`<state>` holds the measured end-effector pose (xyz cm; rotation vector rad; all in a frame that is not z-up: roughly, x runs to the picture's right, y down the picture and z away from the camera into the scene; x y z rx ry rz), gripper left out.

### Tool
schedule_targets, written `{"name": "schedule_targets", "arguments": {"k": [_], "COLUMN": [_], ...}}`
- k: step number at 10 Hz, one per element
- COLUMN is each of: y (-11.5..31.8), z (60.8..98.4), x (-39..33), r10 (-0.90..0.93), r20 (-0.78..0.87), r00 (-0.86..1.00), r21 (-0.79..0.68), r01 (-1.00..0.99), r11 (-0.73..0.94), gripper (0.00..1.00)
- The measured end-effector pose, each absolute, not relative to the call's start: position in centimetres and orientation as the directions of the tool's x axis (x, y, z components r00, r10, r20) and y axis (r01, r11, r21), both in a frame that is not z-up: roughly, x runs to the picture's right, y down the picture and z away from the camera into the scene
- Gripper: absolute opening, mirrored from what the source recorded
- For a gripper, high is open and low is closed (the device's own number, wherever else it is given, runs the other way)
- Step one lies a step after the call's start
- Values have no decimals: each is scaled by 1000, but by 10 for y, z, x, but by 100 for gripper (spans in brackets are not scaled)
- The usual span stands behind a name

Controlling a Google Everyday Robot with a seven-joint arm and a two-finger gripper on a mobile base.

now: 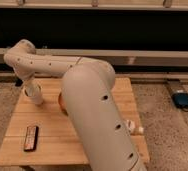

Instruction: Place the white sponge in the ceramic cup

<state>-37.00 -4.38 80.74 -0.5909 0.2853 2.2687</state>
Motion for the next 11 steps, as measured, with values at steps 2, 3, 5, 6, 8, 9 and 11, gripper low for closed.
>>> {"name": "schedule_targets", "arguments": {"k": [2, 3, 5, 6, 8, 9, 11], "y": [-44, -43, -43, -43, -43, -43, -43], "z": [807, 807, 807, 807, 807, 807, 807], "x": [-370, -371, -372, -372, -372, -372, -372], "r10": [624, 624, 625, 625, 625, 625, 625], "r20": [-496, -497, -497, -497, -497, -497, -497], "r00": [-604, -603, -602, -602, -602, -602, -602], "r21": [22, 22, 21, 21, 21, 21, 21], "r01": [-728, -728, -728, -729, -729, -729, -729], "r11": [-686, -685, -685, -685, -685, -685, -685], "gripper": [80, 80, 80, 80, 80, 80, 80]}}
